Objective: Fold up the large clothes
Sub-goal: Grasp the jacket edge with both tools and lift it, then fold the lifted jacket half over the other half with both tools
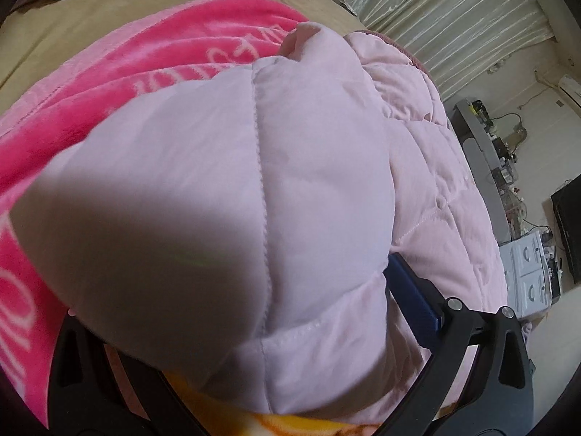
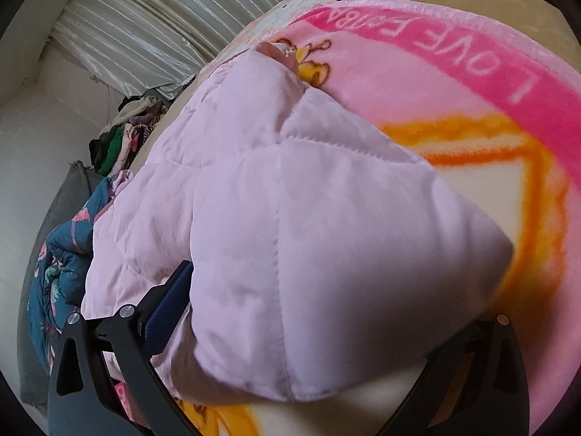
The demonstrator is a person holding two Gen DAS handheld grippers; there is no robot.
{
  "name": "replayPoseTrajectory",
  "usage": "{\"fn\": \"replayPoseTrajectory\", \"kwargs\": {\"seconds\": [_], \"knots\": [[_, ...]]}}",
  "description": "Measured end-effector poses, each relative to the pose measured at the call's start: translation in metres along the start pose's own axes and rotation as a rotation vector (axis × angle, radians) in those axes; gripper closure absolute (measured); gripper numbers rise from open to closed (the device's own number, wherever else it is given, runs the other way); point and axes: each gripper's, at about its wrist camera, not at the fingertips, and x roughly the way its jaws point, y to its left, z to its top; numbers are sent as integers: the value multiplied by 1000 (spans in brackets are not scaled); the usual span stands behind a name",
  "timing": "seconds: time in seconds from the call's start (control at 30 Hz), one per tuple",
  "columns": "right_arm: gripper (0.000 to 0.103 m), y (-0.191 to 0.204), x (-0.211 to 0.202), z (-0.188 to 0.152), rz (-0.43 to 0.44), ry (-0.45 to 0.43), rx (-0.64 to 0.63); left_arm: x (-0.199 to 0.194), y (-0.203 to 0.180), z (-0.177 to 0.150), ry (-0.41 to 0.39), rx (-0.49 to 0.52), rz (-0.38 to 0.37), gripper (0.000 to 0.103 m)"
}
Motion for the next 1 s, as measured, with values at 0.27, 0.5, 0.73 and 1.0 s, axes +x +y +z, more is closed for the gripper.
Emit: {"fn": "replayPoseTrajectory", "kwargs": {"seconds": [0.27, 0.5, 0.73, 1.0], "knots": [[4, 6, 7, 4, 4, -4, -23, 9, -2, 5, -11, 2, -13, 8], [34, 25, -3, 1, 2, -41, -161, 4, -8, 2, -30, 38, -11, 12], [57, 52, -18, -4, -44, -73, -332, -21, -35, -3, -88, 172, 31, 48], [65, 84, -45, -16, -81, -141, -499, -55, -64, -13, -153, 323, 62, 63]]}}
